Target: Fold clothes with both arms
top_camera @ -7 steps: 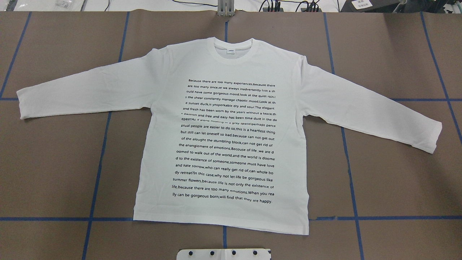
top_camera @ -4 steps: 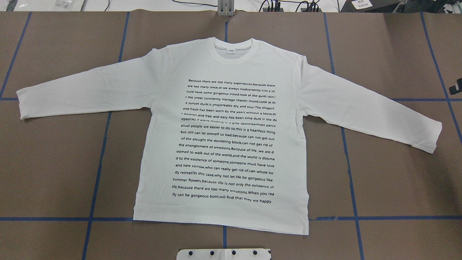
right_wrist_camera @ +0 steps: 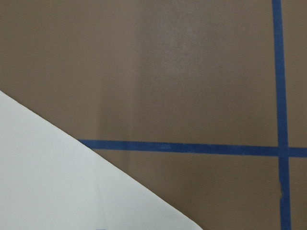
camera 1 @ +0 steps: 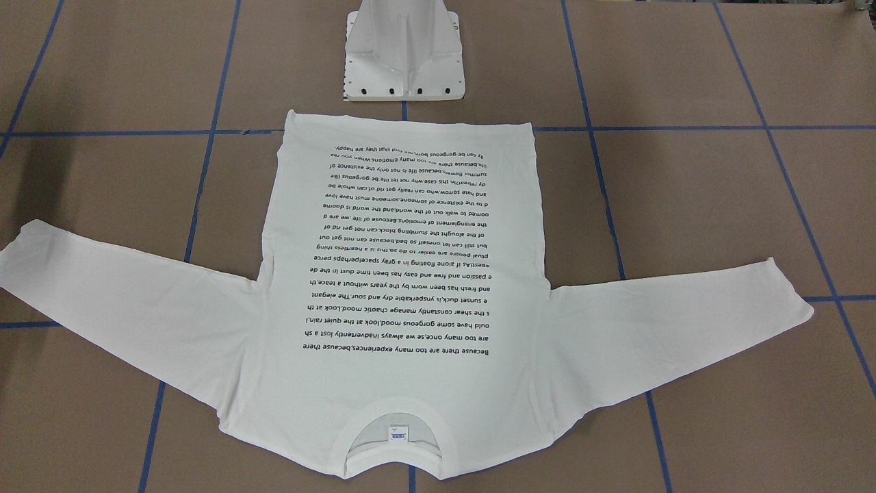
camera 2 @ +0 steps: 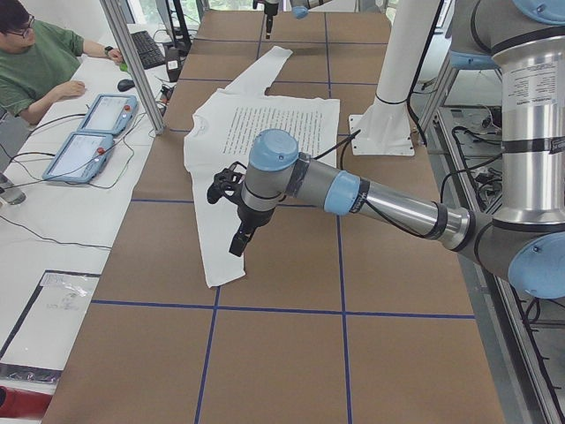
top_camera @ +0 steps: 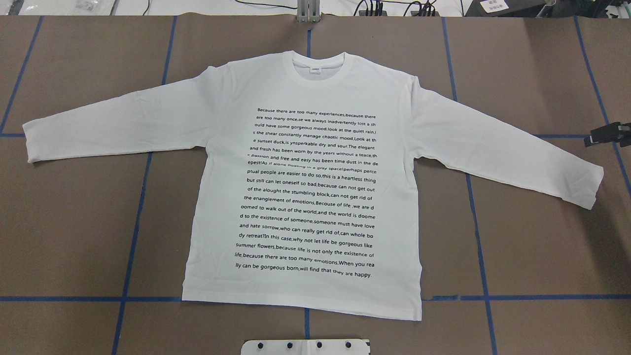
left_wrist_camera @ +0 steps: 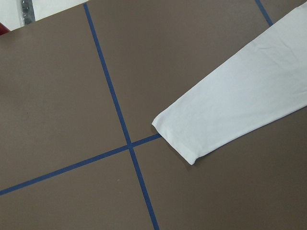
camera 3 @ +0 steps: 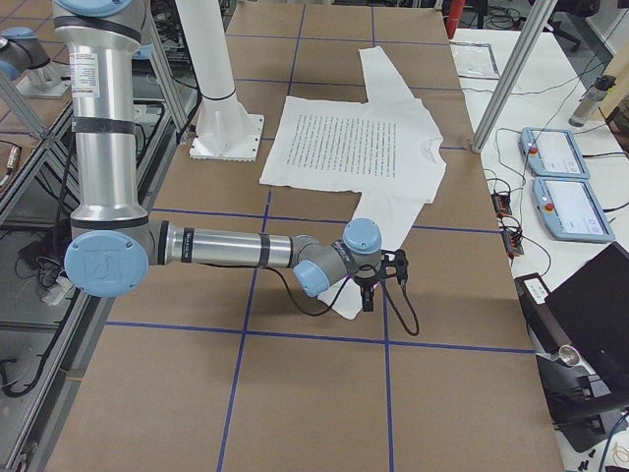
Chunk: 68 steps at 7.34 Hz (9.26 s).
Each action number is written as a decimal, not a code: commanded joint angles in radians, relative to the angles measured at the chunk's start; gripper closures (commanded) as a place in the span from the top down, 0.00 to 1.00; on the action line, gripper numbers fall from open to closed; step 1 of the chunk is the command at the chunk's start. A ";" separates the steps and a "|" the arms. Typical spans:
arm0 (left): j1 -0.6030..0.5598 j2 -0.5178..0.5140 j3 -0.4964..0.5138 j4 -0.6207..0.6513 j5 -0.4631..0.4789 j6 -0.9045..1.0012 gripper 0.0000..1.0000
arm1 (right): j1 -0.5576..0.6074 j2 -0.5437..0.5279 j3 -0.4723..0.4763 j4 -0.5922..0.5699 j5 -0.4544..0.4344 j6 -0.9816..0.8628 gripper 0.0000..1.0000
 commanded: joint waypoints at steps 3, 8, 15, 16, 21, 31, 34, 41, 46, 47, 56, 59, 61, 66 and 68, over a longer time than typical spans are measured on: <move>-0.001 0.005 -0.001 0.000 0.000 0.000 1.00 | -0.046 0.002 -0.079 0.009 -0.004 -0.003 0.95; -0.001 0.006 0.002 0.000 0.000 0.000 1.00 | -0.060 -0.001 -0.106 0.009 -0.001 -0.007 0.79; -0.002 0.009 0.001 0.000 0.000 0.000 1.00 | -0.060 -0.001 -0.106 0.009 0.002 0.002 0.00; -0.002 0.009 0.002 0.002 0.000 0.000 1.00 | -0.058 0.001 -0.095 0.009 0.008 0.000 0.00; -0.002 0.006 0.007 0.000 0.000 0.000 1.00 | -0.031 0.143 0.409 -0.714 -0.028 0.002 0.00; -0.002 0.006 0.025 0.000 0.000 -0.001 1.00 | -0.407 1.206 -0.241 -0.949 -0.320 0.530 0.00; -0.002 0.006 0.024 0.000 0.000 -0.001 1.00 | -0.538 1.312 -0.520 -0.639 -0.473 0.685 0.00; -0.002 0.006 0.015 0.003 0.000 -0.001 1.00 | -0.591 1.461 -0.710 -0.442 -0.529 0.799 0.99; 0.008 -0.216 0.312 -0.129 -0.033 -0.035 1.00 | -0.445 1.379 -0.678 -0.496 -0.335 0.569 1.00; 0.040 -0.221 0.341 -0.224 -0.047 -0.141 1.00 | -0.381 1.313 -0.626 -0.561 -0.282 0.437 1.00; 0.400 -0.224 0.675 -0.726 0.121 -0.408 1.00 | 0.028 0.650 -0.124 -0.679 -0.018 -0.386 1.00; 0.461 -0.218 0.679 -0.724 0.124 -0.405 1.00 | 0.028 0.636 -0.121 -0.676 -0.007 -0.386 1.00; 0.496 -0.204 0.680 -0.725 0.124 -0.403 1.00 | 0.028 0.636 -0.121 -0.676 -0.009 -0.386 1.00; 0.496 -0.190 0.679 -0.724 0.161 -0.399 0.52 | 0.025 0.638 -0.121 -0.672 -0.009 -0.385 1.00; 0.502 -0.190 0.680 -0.724 0.161 -0.396 0.51 | 0.025 0.638 -0.122 -0.673 -0.009 -0.385 1.00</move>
